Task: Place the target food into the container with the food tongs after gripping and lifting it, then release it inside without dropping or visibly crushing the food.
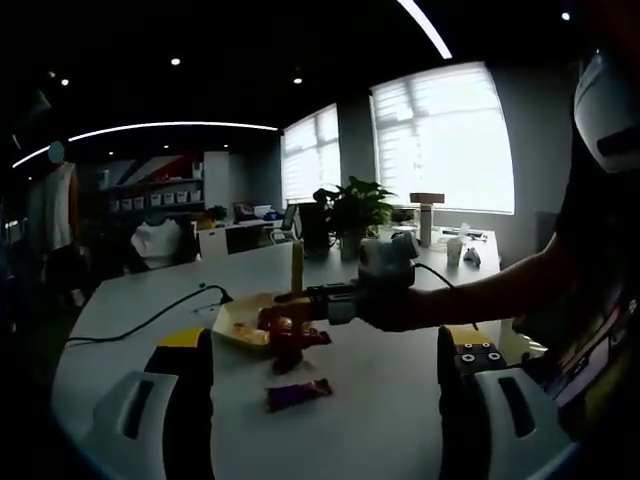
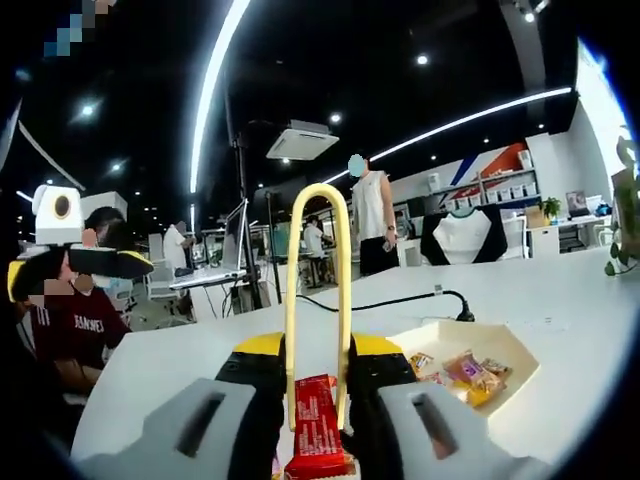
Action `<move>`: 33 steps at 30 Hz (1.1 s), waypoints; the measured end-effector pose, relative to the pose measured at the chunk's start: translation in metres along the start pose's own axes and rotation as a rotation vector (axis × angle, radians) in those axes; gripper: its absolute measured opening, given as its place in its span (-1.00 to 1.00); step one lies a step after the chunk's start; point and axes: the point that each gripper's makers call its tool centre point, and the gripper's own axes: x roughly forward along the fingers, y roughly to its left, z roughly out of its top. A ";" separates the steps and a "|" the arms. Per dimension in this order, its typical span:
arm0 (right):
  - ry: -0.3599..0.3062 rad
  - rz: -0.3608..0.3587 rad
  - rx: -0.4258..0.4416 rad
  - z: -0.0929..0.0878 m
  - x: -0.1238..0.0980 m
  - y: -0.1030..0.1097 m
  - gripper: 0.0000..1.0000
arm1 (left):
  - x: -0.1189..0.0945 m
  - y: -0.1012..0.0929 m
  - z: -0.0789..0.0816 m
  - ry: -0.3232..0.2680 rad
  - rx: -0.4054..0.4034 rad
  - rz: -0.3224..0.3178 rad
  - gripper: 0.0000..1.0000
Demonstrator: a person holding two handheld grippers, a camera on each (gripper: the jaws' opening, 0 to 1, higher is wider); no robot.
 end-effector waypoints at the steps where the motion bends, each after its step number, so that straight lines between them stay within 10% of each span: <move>1: -0.006 0.001 -0.004 0.003 0.000 -0.001 -0.63 | 0.000 0.000 0.000 -0.002 -0.002 -0.002 0.97; 13: -0.061 -0.075 -0.056 0.049 0.015 -0.051 -0.63 | 0.001 0.001 -0.005 0.010 -0.015 -0.007 0.96; 33: 0.057 -0.217 -0.090 0.044 0.043 -0.174 -0.63 | 0.007 0.006 0.001 0.009 -0.005 -0.009 0.94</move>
